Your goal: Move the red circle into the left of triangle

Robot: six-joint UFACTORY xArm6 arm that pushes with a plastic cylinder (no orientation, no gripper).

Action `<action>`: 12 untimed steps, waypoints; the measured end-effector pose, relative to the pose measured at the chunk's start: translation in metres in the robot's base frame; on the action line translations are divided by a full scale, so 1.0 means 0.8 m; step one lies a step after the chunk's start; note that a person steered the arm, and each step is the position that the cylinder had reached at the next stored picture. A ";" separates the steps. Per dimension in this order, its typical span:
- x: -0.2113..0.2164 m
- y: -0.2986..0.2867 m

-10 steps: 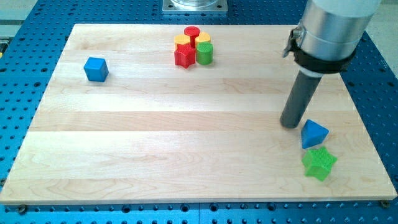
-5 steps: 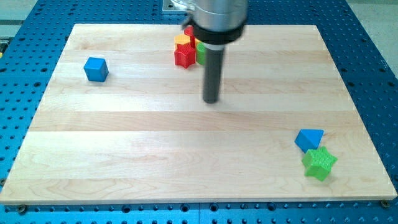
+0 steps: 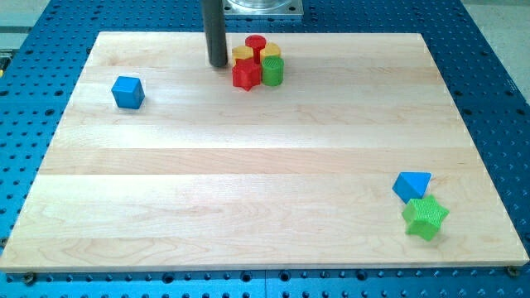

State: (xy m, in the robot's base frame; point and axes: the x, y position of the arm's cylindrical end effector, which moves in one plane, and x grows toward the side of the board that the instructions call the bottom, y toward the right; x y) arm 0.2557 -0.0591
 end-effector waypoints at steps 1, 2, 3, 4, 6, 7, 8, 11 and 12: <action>-0.022 0.055; -0.064 0.074; -0.078 0.084; -0.078 0.127; 0.085 0.225; 0.065 0.229; 0.080 0.262; 0.136 0.284; 0.170 0.331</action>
State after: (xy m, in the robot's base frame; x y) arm 0.3921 0.2059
